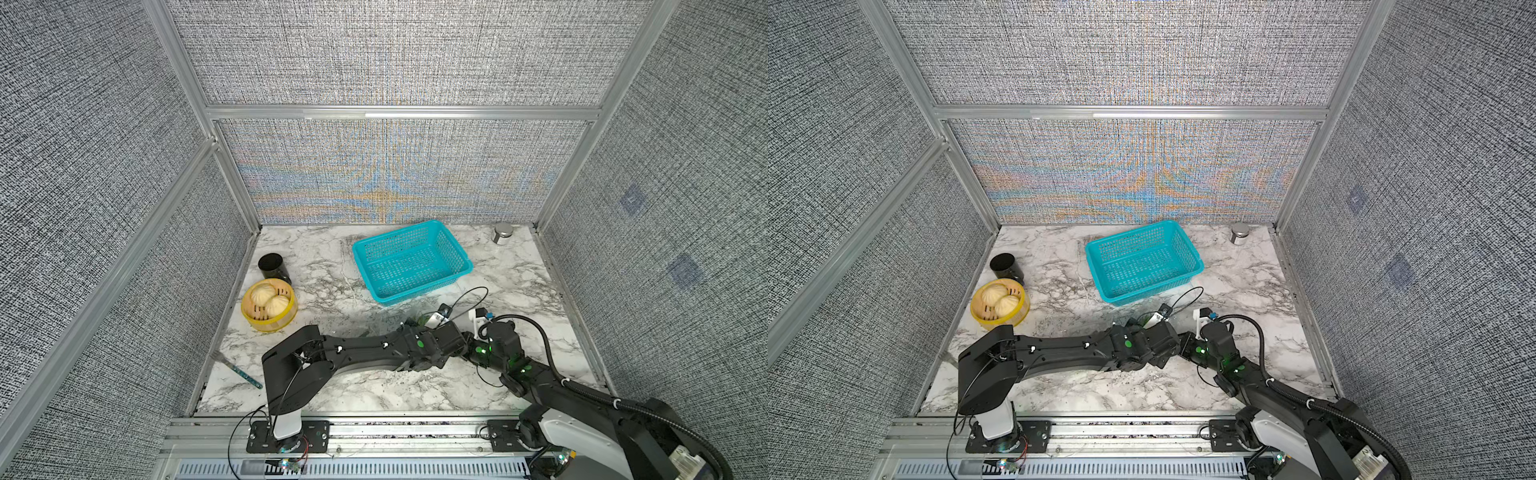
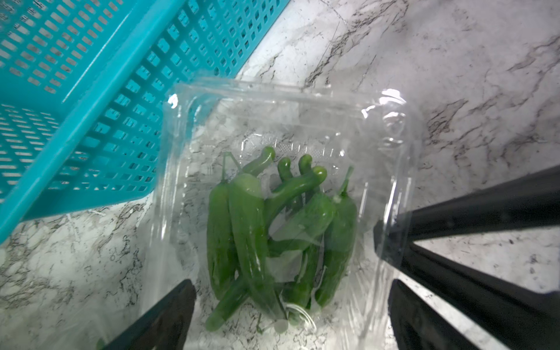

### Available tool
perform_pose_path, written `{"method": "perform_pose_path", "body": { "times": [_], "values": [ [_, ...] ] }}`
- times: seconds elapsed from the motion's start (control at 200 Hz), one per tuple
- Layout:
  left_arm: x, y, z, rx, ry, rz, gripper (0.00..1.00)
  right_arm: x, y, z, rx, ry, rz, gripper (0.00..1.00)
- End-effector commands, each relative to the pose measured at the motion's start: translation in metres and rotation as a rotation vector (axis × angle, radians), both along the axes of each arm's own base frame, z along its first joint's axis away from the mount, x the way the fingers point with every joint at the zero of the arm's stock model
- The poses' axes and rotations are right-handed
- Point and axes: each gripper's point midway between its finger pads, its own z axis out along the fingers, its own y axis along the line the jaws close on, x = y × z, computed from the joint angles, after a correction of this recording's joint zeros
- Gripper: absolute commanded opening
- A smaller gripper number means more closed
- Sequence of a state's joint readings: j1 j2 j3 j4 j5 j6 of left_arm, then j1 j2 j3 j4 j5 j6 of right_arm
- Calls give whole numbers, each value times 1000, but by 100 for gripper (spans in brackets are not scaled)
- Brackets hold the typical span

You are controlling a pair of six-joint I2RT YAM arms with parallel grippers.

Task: Take small green peppers out of containers
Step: Open the packing box at the center of the board.

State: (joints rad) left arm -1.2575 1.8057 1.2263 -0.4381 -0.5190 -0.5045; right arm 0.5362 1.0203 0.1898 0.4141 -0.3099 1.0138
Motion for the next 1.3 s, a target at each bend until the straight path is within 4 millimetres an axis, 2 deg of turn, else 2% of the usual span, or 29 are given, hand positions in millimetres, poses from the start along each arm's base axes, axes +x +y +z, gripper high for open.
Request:
{"method": "perform_pose_path", "body": {
  "times": [0.0, 0.095, 0.18, 0.245, 0.33, 0.56, 0.761, 1.051, 1.296],
  "values": [
    [11, 14, 8, 82, -92, 38, 95, -1, 4, 4, 19, -6, 18, 0],
    [11, 11, 17, 113, -147, 27, 81, -1, 5, 3, 12, -7, 27, 0],
    [11, 9, 20, 137, -181, 16, 74, -2, 6, 1, 6, -4, 40, 0],
    [11, 8, 20, 151, -199, 13, 73, -2, 7, 1, 4, -4, 48, 0],
    [13, 12, 23, 168, -227, 25, 63, -3, 7, -1, -1, 3, 54, 0],
    [17, 21, 39, 153, -284, 49, 60, -7, 7, -5, -4, 9, 71, 0],
    [18, 24, 46, 163, -300, 57, 50, -12, 5, -12, -46, 10, 91, 0],
    [13, 22, 57, 122, -258, 40, 50, -16, -4, -20, -107, 19, 87, 0],
    [18, 28, 70, 132, -248, 33, 51, -17, -8, -20, -156, 11, 93, 0]
  ]
}}
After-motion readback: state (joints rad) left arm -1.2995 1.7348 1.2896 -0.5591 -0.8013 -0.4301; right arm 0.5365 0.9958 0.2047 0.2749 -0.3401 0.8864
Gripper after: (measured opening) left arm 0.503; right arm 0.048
